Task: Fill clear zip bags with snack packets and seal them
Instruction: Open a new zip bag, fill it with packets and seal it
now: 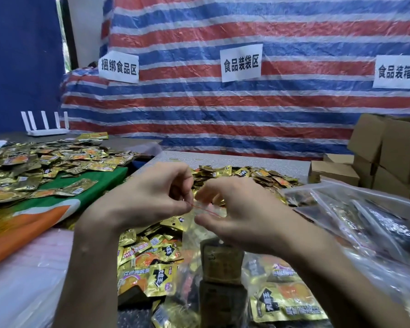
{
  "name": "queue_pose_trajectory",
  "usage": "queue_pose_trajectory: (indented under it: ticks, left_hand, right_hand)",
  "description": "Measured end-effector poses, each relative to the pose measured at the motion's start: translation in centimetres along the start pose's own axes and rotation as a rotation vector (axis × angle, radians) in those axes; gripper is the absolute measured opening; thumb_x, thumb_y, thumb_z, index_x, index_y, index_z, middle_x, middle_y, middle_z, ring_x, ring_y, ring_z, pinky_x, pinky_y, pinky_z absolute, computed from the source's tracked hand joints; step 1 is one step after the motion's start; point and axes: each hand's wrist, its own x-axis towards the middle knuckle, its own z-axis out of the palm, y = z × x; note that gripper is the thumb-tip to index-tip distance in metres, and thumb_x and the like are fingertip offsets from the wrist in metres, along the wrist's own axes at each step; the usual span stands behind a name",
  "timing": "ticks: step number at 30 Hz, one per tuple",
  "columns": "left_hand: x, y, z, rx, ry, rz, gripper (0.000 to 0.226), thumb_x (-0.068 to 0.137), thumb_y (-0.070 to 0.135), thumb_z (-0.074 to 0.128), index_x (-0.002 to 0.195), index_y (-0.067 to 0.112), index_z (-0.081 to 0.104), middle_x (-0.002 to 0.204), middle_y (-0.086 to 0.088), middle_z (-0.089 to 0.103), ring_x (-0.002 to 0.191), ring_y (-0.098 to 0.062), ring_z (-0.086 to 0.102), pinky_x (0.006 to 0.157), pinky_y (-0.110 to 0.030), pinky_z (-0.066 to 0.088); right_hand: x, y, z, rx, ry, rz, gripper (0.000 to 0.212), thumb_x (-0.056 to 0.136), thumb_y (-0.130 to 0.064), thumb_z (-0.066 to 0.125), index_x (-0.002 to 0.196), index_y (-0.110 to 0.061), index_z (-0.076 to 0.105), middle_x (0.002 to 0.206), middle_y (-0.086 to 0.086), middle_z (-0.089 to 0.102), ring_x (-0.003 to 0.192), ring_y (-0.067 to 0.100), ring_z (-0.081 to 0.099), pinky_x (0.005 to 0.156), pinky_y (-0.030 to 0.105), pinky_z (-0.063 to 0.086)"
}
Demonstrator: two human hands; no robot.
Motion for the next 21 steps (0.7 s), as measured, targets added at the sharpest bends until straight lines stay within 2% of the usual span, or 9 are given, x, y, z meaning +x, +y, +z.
queue_pose_trajectory:
  ticks: [3,6,9,11,16,19,21]
  left_hand:
    - [-0.4,0.1,-0.3,-0.005,0.001,0.014,0.030,0.080,-0.010,0.071,0.075,0.014,0.053,0.077,-0.008,0.071,0.070,-0.014,0.064,0.068,-0.033,0.054]
    - [-0.9,0.1,-0.8,-0.004,-0.012,0.015,0.025,0.080,-0.005,0.074,0.077,0.013,0.058,0.082,-0.011,0.071,0.073,-0.018,0.066,0.068,-0.033,0.055]
    - [-1.2,0.1,-0.8,0.105,-0.049,-0.009,0.010,0.082,0.014,0.078,0.082,0.016,0.068,0.078,-0.001,0.070,0.067,-0.005,0.062,0.061,-0.021,0.050]
    - [-1.4,-0.2,-0.4,0.170,-0.089,-0.025,0.007,0.087,0.025,0.075,0.084,0.019,0.072,0.079,0.004,0.070,0.070,-0.003,0.063,0.063,-0.020,0.050]
    - [-3.3,-1.3,0.8,0.121,-0.048,0.068,0.012,0.094,0.029,0.066,0.084,0.026,0.072,0.073,0.018,0.064,0.069,0.000,0.059,0.060,-0.014,0.042]
    - [-4.5,-2.1,1.2,0.093,-0.007,0.127,0.011,0.093,0.027,0.065,0.087,0.022,0.072,0.077,0.013,0.065,0.073,-0.006,0.060,0.062,-0.016,0.044]
    - [-5.2,-2.3,1.7,0.091,0.050,0.178,0.015,0.093,0.026,0.066,0.084,0.017,0.073,0.076,0.013,0.065,0.071,-0.010,0.059,0.060,-0.017,0.042]
  right_hand:
    - [0.8,0.1,0.6,0.102,-0.012,0.034,0.014,0.090,-0.033,0.067,0.099,-0.024,0.073,0.094,-0.009,0.073,0.089,0.008,0.066,0.082,0.037,0.055]
    - [0.6,0.3,1.2,0.191,0.032,0.045,0.010,0.088,-0.030,0.072,0.088,-0.020,0.075,0.081,-0.007,0.072,0.075,0.006,0.064,0.075,0.037,0.055]
    - [0.3,0.3,1.6,0.163,0.046,0.043,0.010,0.088,-0.035,0.070,0.086,-0.025,0.072,0.083,-0.011,0.069,0.078,0.006,0.062,0.074,0.041,0.055]
    - [0.0,0.2,1.6,0.138,0.068,0.033,0.007,0.088,-0.036,0.068,0.084,-0.031,0.068,0.083,-0.015,0.068,0.079,0.005,0.061,0.074,0.043,0.055]
    - [-0.4,-0.2,1.6,0.126,0.087,0.000,0.002,0.085,-0.032,0.066,0.086,-0.033,0.068,0.082,-0.015,0.067,0.080,0.008,0.062,0.072,0.041,0.055]
    - [-0.6,-0.6,1.4,0.153,0.029,-0.046,0.003,0.085,-0.034,0.068,0.087,-0.032,0.069,0.084,-0.014,0.068,0.080,0.007,0.062,0.073,0.043,0.056]
    - [-0.9,-0.8,1.2,0.179,-0.004,-0.088,0.004,0.087,-0.035,0.069,0.087,-0.032,0.069,0.082,-0.017,0.065,0.077,0.002,0.061,0.071,0.038,0.057]
